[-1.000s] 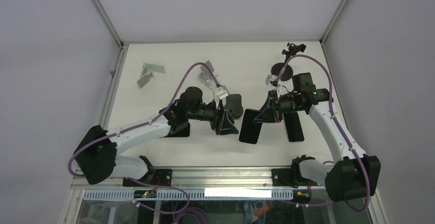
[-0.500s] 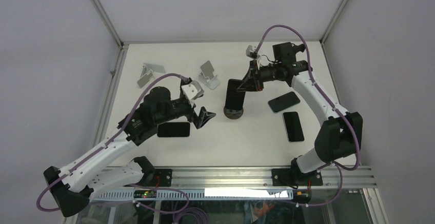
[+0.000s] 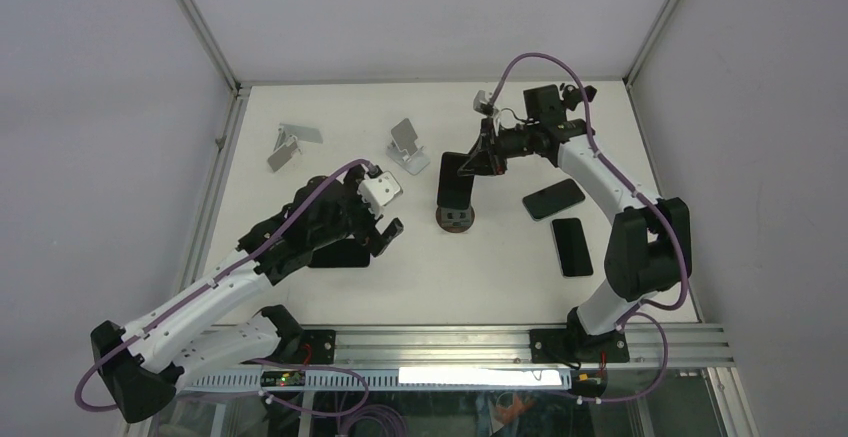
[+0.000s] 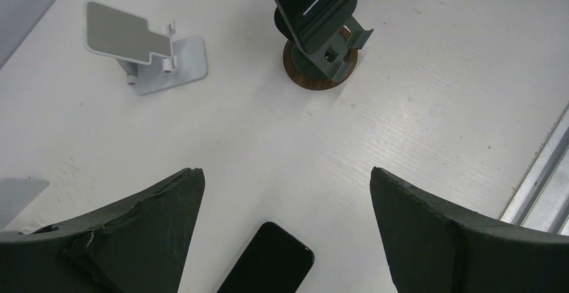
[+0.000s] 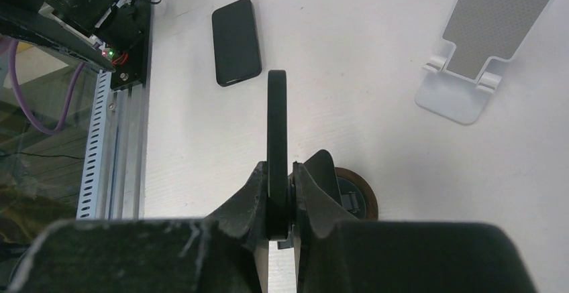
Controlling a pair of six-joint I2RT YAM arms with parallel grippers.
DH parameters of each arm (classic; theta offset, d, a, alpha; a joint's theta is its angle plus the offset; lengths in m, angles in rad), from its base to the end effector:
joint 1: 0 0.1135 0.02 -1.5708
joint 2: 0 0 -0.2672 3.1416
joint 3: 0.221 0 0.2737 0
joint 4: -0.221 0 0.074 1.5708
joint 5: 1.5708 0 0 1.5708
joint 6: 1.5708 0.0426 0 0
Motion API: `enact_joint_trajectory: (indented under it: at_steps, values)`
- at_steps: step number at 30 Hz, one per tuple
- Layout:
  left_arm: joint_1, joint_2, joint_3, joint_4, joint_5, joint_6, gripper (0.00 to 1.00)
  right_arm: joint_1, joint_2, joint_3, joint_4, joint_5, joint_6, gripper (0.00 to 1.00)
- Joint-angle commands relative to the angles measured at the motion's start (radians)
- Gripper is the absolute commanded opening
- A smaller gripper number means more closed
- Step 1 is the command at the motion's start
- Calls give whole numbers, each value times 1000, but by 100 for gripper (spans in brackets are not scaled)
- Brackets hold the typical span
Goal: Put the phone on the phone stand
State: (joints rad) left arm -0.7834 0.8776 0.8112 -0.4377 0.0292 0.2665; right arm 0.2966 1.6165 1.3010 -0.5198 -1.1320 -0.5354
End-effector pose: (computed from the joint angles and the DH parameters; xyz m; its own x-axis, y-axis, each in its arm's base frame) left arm 0.1563 -0.1574 0.3049 -0.1396 0.5106 -0.8484 0.7881 0.5760 0.2170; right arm 0.3392 0.1440 0.2863 -0.2502 -0.3031 -0.9195 -0.9682 0.0862 0.2350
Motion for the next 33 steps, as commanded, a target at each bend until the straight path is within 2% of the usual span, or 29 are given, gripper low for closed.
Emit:
enact_joint_trajectory:
  at_steps: [1,18,23,33]
  values:
    - [14,31,20,4,31,20,97,-4,1,9,59,-11,-17,0]
    - [14,34,17,2,32,23,97,-4,59,15,16,14,-31,0]
    - [14,33,16,3,33,25,97,-5,83,32,-47,16,-81,0]
    - [14,34,15,2,38,25,97,-5,124,42,-122,26,-159,6]
